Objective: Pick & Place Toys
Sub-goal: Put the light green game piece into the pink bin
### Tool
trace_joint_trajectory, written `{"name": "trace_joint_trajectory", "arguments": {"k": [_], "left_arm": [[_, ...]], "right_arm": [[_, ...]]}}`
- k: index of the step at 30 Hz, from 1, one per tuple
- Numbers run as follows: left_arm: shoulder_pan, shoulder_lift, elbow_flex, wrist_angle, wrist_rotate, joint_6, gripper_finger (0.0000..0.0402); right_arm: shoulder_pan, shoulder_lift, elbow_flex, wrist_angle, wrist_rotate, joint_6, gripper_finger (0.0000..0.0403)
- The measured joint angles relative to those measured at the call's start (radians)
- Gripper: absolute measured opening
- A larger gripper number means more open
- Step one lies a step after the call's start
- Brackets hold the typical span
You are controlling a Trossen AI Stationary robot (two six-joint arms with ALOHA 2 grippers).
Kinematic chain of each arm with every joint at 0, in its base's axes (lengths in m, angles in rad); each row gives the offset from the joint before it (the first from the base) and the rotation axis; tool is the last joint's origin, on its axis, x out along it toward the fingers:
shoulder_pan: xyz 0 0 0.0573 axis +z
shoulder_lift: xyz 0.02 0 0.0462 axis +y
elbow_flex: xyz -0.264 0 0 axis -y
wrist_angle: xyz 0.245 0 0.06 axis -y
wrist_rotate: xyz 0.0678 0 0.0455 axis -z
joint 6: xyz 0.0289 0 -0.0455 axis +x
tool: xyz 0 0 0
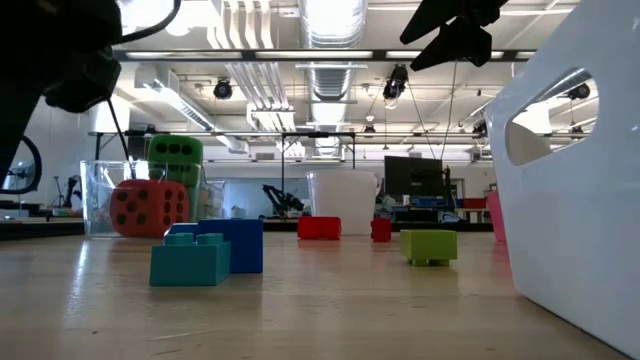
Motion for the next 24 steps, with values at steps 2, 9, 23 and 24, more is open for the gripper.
{"name": "trace_joint_trajectory", "arguments": {"k": [2, 9, 23, 24], "left_arm": [[0.000, 0.014, 0.000, -0.003, 0.001, 0.001, 0.0279], [-0.001, 0.037, 0.000, -0.005, 0.001, 0.005, 0.0279], [0.005, 0.052, -0.015, -0.007, 0.019, 0.018, 0.0280], [0.006, 0.056, -0.015, -0.004, 0.029, 0.019, 0.0280]], "right_arm": [[0.000, 0.000, 0.000, 0.000, 0.000, 0.000, 0.0258], [-0.001, 0.000, 0.000, 0.000, -0.021, 0.000, 0.0258], [0.000, 0.000, 0.000, 0.001, -0.023, 0.000, 0.0258], [0.000, 0.000, 0.000, 0.001, -0.023, 0.000, 0.0258]]}}
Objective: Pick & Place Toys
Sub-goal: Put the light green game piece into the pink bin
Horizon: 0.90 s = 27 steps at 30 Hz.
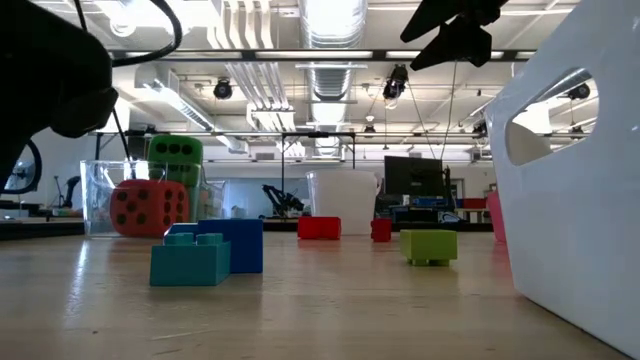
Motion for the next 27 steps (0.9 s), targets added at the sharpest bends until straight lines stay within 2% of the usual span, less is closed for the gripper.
{"name": "trace_joint_trajectory", "arguments": {"k": [7, 10, 13, 19, 27], "left_arm": [[0.001, 0.050, 0.002, 0.039, 0.033, 0.015, 0.0276], [0.001, 0.051, 0.002, 0.040, 0.035, 0.030, 0.0259], [0.003, 0.047, 0.002, 0.030, 0.035, 0.030, 0.0225], [0.003, 0.047, 0.002, 0.047, 0.045, 0.042, 0.0131], [0.005, 0.003, 0.003, 0.047, 0.040, 0.089, 0.0129]], "right_arm": [[0.000, 0.000, 0.000, 0.001, 0.000, 0.000, 0.0258], [0.000, 0.000, 0.000, 0.000, 0.000, 0.000, 0.0258], [0.000, 0.000, 0.000, 0.001, 0.000, 0.000, 0.0258], [0.000, 0.000, 0.000, 0.001, 0.000, 0.000, 0.0258], [0.000, 0.000, 0.000, 0.001, 0.000, 0.000, 0.0258]]}}
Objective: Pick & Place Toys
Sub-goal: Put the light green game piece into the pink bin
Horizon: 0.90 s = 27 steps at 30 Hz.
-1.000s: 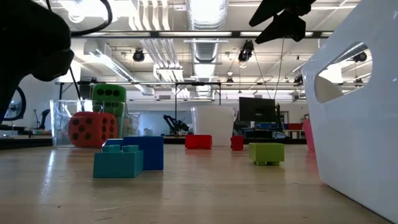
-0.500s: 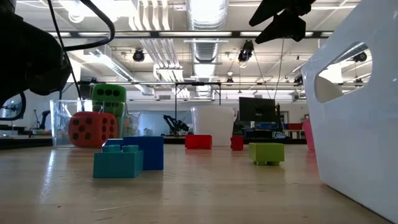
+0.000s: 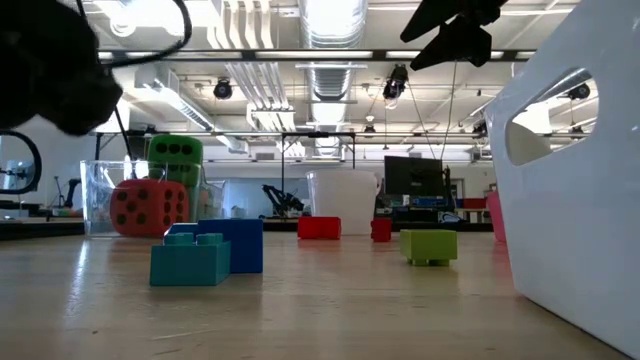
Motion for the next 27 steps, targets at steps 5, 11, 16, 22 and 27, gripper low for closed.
{"name": "trace_joint_trajectory", "arguments": {"k": [5, 11, 16, 22, 27], "left_arm": [[0.004, -0.120, -0.001, -0.003, -0.123, 0.004, 0.0129], [0.050, -0.322, -0.001, 0.005, -0.370, 0.021, 0.0129], [0.141, -0.464, -0.001, 0.108, -0.468, 0.129, 0.0129], [0.286, -0.526, -0.001, 0.370, -0.423, 0.404, 0.0129], [0.408, -0.509, -0.001, 0.598, -0.273, 0.524, 0.0129]], "right_arm": [[-0.001, 0.000, 0.000, 0.024, -0.033, 0.000, 0.0258], [0.002, 0.000, 0.000, 0.206, -0.258, -0.118, 0.0258], [0.050, 0.000, 0.000, 0.393, -0.279, -0.302, 0.0258], [0.090, 0.000, 0.000, 0.505, -0.168, -0.451, 0.0258], [0.092, 0.000, 0.000, 0.548, -0.167, -0.414, 0.0258]]}}
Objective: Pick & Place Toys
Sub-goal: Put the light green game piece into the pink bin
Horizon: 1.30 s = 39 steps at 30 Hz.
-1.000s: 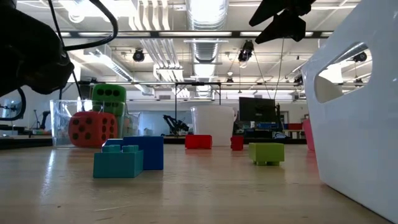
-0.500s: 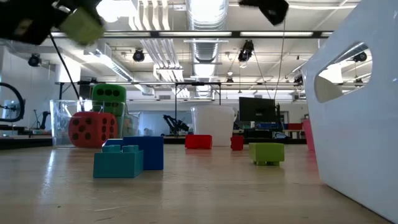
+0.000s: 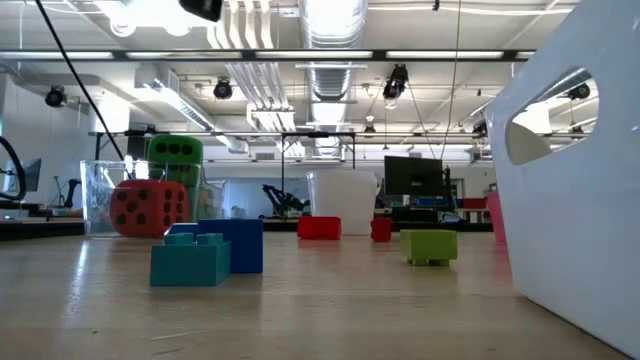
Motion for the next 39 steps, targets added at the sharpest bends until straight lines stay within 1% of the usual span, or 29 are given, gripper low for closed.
{"name": "trace_joint_trajectory", "arguments": {"k": [2, 5, 8, 11, 13, 17, 21, 27, 31, 33, 36, 39], "left_arm": [[0.044, 0.014, 0.000, 0.093, 0.060, 0.022, 0.0129], [0.090, 0.039, 0.000, 0.221, 0.145, 0.029, 0.0129], [0.116, 0.068, 0.000, 0.302, 0.207, 0.024, 0.0129], [0.132, 0.093, 0.000, 0.331, 0.243, 0.020, 0.0129], [0.140, 0.103, 0.001, 0.334, 0.261, 0.012, 0.0129], [0.149, 0.114, 0.001, 0.345, 0.275, -0.006, 0.0129], [0.154, 0.112, 0.001, 0.358, 0.281, -0.006, 0.0129], [0.155, 0.111, 0.001, 0.375, 0.288, -0.006, 0.0129], [0.155, 0.111, 0.001, 0.373, 0.300, -0.006, 0.0129], [0.155, 0.111, 0.001, 0.372, 0.304, -0.005, 0.0129], [0.156, 0.111, 0.001, 0.371, 0.309, -0.003, 0.0129], [0.156, 0.111, 0.001, 0.374, 0.310, 0.000, 0.0129]], "right_arm": [[0.000, 0.006, 0.000, 0.005, 0.013, 0.003, 0.0258], [0.000, 0.022, 0.000, 0.025, 0.059, 0.003, 0.0258], [0.000, 0.043, 0.000, 0.062, 0.098, -0.028, 0.0258], [0.000, 0.067, 0.003, 0.115, 0.102, -0.102, 0.0258], [0.000, 0.086, 0.022, 0.116, 0.112, -0.146, 0.0258], [0.000, 0.128, 0.074, 0.118, 0.187, -0.222, 0.0258], [-0.002, 0.181, 0.131, 0.112, 0.201, -0.241, 0.0258], [-0.003, 0.271, 0.238, -0.008, 0.215, -0.241, 0.0258], [-0.002, 0.312, 0.336, -0.092, 0.285, -0.241, 0.0258], [-0.003, 0.324, 0.382, -0.150, 0.301, -0.241, 0.0258], [-0.002, 0.336, 0.445, -0.239, 0.304, -0.241, 0.0258], [0.000, 0.337, 0.477, -0.300, 0.287, -0.239, 0.0258]]}}
